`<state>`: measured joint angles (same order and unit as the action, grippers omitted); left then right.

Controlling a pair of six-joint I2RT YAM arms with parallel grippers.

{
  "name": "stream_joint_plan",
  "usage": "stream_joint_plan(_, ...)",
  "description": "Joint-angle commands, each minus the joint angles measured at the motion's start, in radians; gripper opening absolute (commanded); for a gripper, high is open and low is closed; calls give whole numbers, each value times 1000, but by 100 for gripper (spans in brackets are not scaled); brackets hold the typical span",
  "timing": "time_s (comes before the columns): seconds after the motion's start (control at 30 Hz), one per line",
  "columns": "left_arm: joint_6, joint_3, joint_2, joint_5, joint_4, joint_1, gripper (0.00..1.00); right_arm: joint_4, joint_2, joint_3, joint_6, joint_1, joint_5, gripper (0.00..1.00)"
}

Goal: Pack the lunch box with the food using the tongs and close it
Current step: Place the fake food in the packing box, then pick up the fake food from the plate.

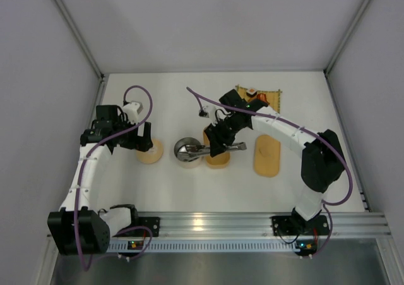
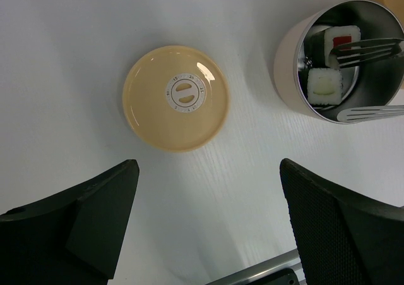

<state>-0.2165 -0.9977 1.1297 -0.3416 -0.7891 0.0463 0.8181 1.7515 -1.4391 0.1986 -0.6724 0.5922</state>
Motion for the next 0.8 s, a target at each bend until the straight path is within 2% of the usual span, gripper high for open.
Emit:
stream_joint_plan(0.0,-15,-4,-24,4,2,6,98,-46,-6,-32,1,-24,26,52)
stream_joint_plan(0.2,-15,-4,-25,4,1,7,98,-33,-24,-75,4,-21,6,53)
stream_joint_plan(0.3,-15,-2,-25,4,2,6,98,-17,-49,-125,7,-6,-3,50)
stream_joint_plan(0.53,-7,-13,-28,4,4,7,98,-10,-110,-257,-40,146,-26,45)
stream_joint_plan(0.77,5,-15,-21,-5,13,7,98,-121,-124,-248,-71,312,-349,43)
